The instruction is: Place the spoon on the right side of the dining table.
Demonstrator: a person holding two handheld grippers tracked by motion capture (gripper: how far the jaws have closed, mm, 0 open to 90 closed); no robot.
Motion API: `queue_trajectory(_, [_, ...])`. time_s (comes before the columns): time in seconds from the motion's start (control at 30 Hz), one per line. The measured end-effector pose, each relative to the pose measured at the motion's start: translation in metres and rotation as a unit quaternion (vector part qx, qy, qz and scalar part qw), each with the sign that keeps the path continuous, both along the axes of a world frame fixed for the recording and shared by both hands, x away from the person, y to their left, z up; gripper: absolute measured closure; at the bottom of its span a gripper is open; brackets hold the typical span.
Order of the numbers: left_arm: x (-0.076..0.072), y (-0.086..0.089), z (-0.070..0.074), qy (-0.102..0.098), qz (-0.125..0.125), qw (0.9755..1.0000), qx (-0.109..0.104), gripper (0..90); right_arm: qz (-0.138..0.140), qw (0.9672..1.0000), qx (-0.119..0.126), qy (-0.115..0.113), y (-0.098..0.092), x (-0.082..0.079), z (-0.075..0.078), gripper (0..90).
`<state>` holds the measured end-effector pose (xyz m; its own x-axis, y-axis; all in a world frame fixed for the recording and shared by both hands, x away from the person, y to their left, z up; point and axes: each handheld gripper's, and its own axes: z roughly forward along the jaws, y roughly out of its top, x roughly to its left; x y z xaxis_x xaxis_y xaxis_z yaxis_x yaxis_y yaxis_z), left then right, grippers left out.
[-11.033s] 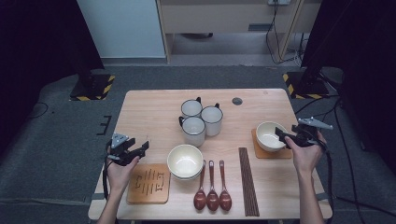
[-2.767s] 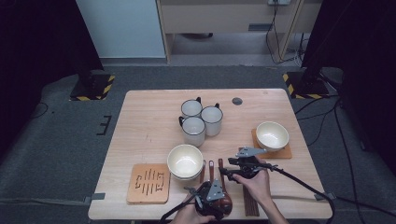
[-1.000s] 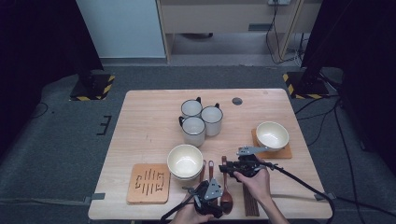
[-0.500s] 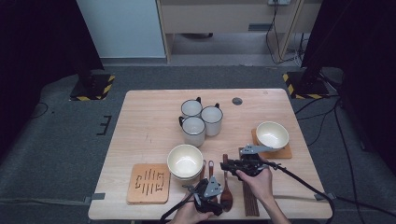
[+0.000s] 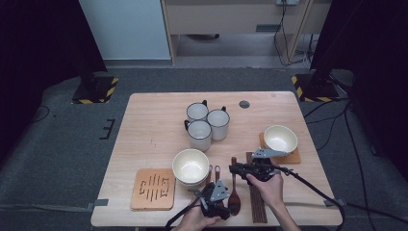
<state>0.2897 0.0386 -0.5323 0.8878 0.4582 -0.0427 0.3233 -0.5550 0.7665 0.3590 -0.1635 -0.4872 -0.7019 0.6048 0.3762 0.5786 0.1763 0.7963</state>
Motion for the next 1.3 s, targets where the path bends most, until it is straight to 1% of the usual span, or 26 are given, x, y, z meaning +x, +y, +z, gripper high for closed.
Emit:
queue_trajectory(0.13, [0.0011, 0.0001, 0.0001, -0.001, -0.001, 1.0, 0.0, 33.8, -0.002, 1.0, 0.006, 0.0, -0.0009, -0.0007, 0.0013, 76.3])
queue_trajectory(0.17, [0.0014, 0.0002, 0.0001, -0.001, -0.001, 1.0, 0.001, 33.8, -0.002, 1.0, 0.007, -0.004, -0.0014, -0.0004, 0.0013, 76.6])
queue_trajectory(0.23, [0.0016, 0.0003, 0.0, -0.001, -0.001, 1.0, 0.001, 33.9, -0.003, 0.9999, 0.011, -0.001, -0.0019, -0.0007, 0.002, 77.1])
queue_trajectory(0.3, [0.0016, 0.0004, 0.0, -0.001, -0.001, 1.0, 0.001, 34.1, -0.005, 0.9999, 0.013, -0.005, -0.0024, -0.0006, 0.002, 77.6])
queue_trajectory(0.43, [0.0017, 0.0003, 0.0001, -0.002, -0.002, 1.0, 0.0, 34.7, -0.006, 0.9998, 0.02, -0.005, -0.0029, -0.0013, 0.0028, 78.5])
queue_trajectory(0.6, [0.002, 0.0005, 0.0, -0.001, -0.003, 1.0, 0.0, 35.1, -0.008, 0.9994, 0.032, -0.001, -0.0036, -0.0016, 0.002, 79.5])
queue_trajectory(0.73, [0.0023, 0.0007, -0.0004, 0.0, -0.001, 1.0, -0.004, 35.1, -0.009, 0.9992, 0.039, 0.002, -0.0035, -0.0015, 0.0022, 80.4])
queue_trajectory(0.87, [0.0027, 0.0011, -0.0004, -0.001, -0.001, 1.0, -0.002, 35.1, -0.01, 0.9989, 0.044, 0.006, -0.0032, -0.0017, 0.0025, 81.5])
queue_trajectory(1.07, [0.0029, 0.0011, -0.0003, -0.002, -0.001, 1.0, -0.002, 35.3, -0.009, 0.9979, 0.062, 0.013, -0.0024, -0.0023, 0.0033, 83.4])
queue_trajectory(1.2, [0.0032, 0.0012, -0.0003, -0.002, 0.0, 1.0, -0.002, 35.5, -0.006, 0.9964, 0.082, 0.021, -0.0012, -0.0026, 0.0026, 84.8])
queue_trajectory(1.3, [0.0038, 0.0014, -0.0004, -0.001, 0.001, 1.0, -0.002, 35.3, -0.005, 0.9957, 0.09, 0.024, -0.0008, -0.0029, 0.0032, 85.3])
